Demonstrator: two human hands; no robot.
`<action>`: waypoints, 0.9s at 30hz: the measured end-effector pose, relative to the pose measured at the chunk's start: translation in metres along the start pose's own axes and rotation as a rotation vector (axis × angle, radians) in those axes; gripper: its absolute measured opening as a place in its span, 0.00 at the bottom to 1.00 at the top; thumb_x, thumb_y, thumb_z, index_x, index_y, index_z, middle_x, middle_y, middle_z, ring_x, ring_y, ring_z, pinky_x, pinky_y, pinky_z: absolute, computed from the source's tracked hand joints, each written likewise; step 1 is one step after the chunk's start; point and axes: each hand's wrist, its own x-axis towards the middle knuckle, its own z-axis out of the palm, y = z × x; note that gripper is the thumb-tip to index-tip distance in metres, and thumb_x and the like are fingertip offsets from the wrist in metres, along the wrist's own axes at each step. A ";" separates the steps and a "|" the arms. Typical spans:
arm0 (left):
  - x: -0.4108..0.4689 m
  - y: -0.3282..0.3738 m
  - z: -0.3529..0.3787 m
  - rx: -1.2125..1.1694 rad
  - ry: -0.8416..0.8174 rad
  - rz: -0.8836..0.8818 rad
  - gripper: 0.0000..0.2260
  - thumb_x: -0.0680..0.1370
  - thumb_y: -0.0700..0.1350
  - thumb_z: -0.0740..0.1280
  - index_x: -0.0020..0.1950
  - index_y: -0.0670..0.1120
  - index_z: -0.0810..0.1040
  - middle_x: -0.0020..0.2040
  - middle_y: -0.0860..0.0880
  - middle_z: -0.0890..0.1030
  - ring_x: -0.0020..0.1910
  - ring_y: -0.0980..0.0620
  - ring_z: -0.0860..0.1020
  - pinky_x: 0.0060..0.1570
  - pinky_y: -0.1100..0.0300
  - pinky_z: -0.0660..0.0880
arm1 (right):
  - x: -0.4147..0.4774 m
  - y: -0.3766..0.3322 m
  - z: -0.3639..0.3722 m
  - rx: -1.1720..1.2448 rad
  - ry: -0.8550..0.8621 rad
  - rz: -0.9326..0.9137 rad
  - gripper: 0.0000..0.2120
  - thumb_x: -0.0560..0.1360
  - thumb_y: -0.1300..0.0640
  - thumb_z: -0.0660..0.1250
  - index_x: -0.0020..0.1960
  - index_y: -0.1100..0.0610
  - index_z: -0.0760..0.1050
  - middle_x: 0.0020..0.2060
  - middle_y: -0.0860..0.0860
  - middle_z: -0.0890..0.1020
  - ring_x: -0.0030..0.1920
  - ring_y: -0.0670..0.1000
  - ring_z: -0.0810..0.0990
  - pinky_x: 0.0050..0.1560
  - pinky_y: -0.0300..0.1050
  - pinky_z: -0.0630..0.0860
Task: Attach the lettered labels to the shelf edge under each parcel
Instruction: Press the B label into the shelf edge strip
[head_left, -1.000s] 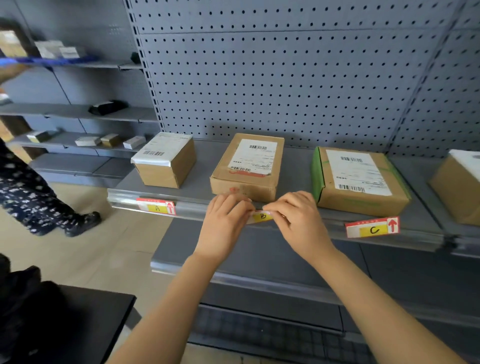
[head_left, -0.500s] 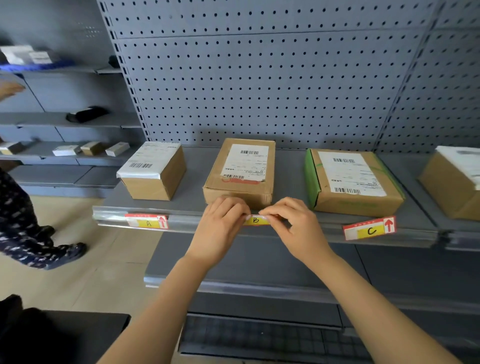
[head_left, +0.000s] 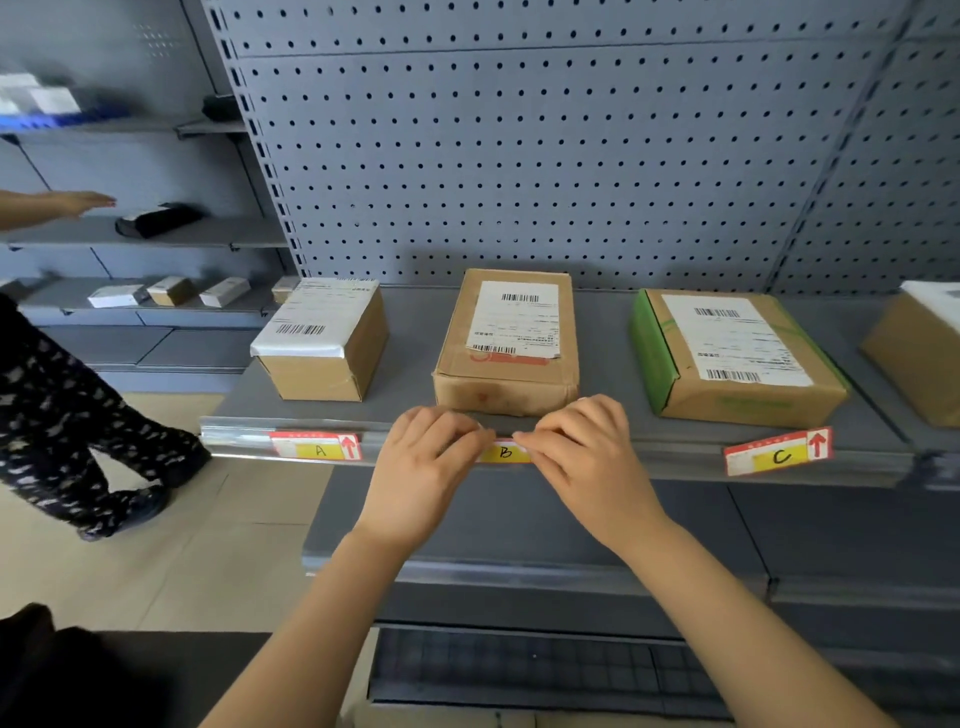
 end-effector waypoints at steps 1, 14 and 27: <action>-0.004 0.000 0.001 0.006 0.012 0.001 0.09 0.74 0.38 0.73 0.53 0.44 0.83 0.47 0.47 0.81 0.49 0.48 0.73 0.51 0.57 0.67 | -0.002 -0.001 0.001 -0.029 0.000 -0.010 0.04 0.74 0.60 0.70 0.48 0.55 0.83 0.39 0.49 0.80 0.43 0.52 0.73 0.51 0.48 0.67; -0.018 -0.010 0.011 -0.102 0.059 0.029 0.15 0.77 0.42 0.71 0.63 0.47 0.78 0.51 0.48 0.79 0.53 0.47 0.74 0.52 0.54 0.69 | -0.012 -0.023 0.006 -0.109 -0.050 0.107 0.10 0.76 0.62 0.63 0.53 0.62 0.81 0.43 0.56 0.79 0.43 0.55 0.76 0.44 0.48 0.72; -0.017 -0.005 0.010 -0.179 0.034 -0.049 0.08 0.77 0.45 0.70 0.55 0.47 0.82 0.48 0.49 0.79 0.53 0.48 0.72 0.54 0.55 0.68 | -0.016 -0.032 0.004 -0.178 -0.074 0.152 0.12 0.74 0.64 0.64 0.55 0.60 0.81 0.42 0.53 0.80 0.46 0.52 0.73 0.49 0.47 0.67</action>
